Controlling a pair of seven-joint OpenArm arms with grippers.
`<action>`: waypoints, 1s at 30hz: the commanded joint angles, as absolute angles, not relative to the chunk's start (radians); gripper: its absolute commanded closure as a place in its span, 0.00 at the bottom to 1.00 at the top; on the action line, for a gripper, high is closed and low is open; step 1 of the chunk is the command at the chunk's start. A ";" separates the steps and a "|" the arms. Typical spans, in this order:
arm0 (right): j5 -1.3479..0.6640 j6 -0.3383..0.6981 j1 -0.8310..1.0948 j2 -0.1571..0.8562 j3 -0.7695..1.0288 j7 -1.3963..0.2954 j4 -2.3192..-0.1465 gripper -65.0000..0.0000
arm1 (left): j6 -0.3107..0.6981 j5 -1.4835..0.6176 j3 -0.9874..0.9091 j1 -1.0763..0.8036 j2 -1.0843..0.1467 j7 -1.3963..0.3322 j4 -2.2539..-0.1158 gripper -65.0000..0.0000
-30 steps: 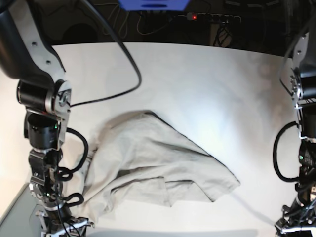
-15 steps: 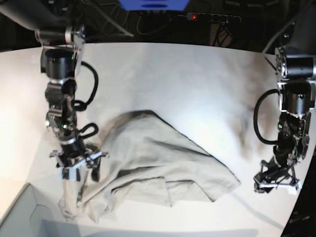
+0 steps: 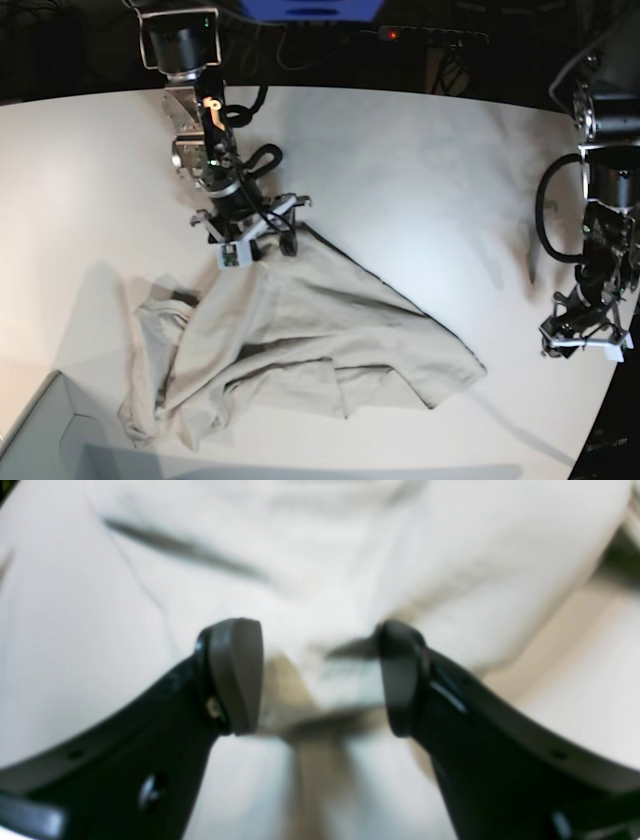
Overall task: Layout the t-shirt on the table in an organized manner, then fold the t-shirt properly
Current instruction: 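Grasp shirt edges with both grippers and pull them apart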
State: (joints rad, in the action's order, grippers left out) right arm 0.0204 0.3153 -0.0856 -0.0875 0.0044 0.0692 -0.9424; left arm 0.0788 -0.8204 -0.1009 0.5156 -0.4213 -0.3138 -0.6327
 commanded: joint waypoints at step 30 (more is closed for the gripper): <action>0.005 0.320 0.245 0.036 0.186 -0.013 -1.260 1.00 | 0.090 -0.831 -0.094 0.380 -0.185 -0.312 -0.682 0.49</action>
State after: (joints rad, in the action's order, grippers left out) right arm -0.0006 0.3332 0.2447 0.0326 0.1867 0.0006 -1.2541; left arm 0.0937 -0.8330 -0.0933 0.3740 -0.1726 -0.3054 -0.6701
